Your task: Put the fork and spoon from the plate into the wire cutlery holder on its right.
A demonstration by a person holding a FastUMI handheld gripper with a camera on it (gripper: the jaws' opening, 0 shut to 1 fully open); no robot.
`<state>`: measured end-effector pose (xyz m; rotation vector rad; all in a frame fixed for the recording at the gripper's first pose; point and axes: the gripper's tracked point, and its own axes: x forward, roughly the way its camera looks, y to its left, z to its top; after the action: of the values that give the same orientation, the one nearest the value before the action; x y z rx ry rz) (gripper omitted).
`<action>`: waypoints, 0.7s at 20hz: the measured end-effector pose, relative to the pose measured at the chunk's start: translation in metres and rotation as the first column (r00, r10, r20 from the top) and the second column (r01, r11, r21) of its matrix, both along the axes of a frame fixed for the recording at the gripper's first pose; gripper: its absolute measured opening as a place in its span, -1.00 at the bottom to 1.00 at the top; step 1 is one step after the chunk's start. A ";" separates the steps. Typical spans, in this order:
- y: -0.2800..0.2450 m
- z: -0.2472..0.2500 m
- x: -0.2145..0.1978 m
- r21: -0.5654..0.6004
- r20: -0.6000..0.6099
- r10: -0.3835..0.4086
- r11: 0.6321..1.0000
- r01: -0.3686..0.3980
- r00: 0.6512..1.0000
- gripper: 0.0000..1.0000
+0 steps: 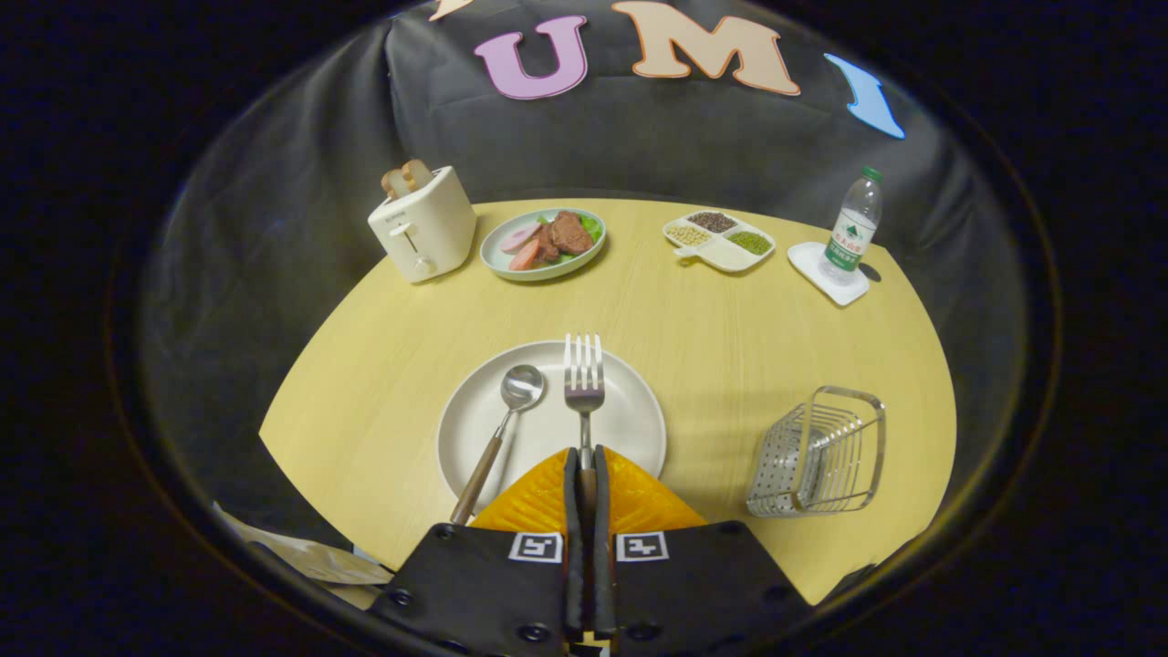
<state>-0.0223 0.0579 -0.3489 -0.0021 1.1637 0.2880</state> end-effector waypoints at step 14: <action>-0.100 0.051 0.009 -0.066 -0.014 -0.097 0.993 0.096 0.995 -0.84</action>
<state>-0.0134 -0.0420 -0.2977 -0.0010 1.1865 0.1649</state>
